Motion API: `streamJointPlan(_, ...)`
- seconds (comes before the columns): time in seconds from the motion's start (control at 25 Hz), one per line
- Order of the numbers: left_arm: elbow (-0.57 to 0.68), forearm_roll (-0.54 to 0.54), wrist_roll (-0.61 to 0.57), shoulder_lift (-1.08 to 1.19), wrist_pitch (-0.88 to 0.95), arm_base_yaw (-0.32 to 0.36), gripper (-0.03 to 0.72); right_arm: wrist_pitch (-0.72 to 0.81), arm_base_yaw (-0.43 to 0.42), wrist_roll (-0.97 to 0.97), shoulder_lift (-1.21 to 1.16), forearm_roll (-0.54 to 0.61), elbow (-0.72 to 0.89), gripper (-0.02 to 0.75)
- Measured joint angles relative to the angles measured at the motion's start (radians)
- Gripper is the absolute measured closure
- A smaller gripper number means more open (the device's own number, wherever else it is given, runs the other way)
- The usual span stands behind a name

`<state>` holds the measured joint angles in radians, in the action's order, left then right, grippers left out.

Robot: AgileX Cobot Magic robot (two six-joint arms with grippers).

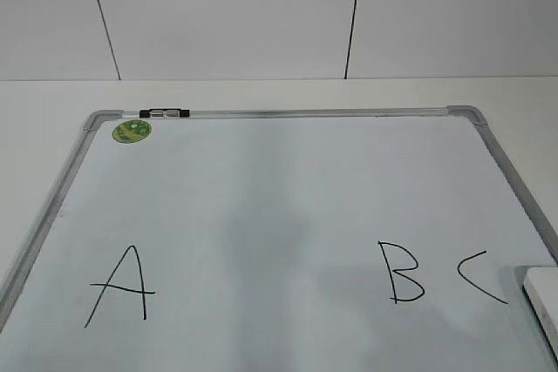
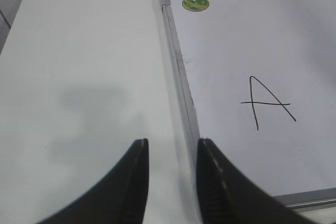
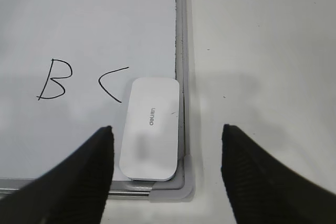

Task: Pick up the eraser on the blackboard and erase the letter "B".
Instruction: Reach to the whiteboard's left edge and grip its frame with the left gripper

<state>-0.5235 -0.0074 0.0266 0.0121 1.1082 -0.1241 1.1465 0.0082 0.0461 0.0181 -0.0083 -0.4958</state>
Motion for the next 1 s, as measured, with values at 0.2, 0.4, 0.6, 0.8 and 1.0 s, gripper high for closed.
streamJointPlan(0.2, 0.000, 0.000, 0.000, 0.000, 0.000, 0.000, 0.452, 0.000, 0.000, 0.000, 0.000, 0.000, 0.000, 0.240)
streamJointPlan(0.4, 0.000, 0.000, 0.000, 0.000, 0.000, 0.000, 0.452, 0.000, 0.000, 0.000, 0.000, 0.000, 0.000, 0.241)
streamJointPlan(0.6, 0.000, 0.000, 0.000, 0.000, 0.000, 0.000, 0.452, 0.000, 0.000, 0.000, 0.000, 0.000, 0.000, 0.241)
streamJointPlan(0.8, 0.000, 0.000, 0.000, 0.000, 0.000, 0.000, 0.452, 0.000, 0.000, 0.000, 0.000, 0.000, 0.000, 0.241)
streamJointPlan(1.0, 0.000, 0.000, 0.000, 0.000, 0.000, 0.000, 0.452, 0.000, 0.000, 0.000, 0.000, 0.008, -0.002, 0.241)
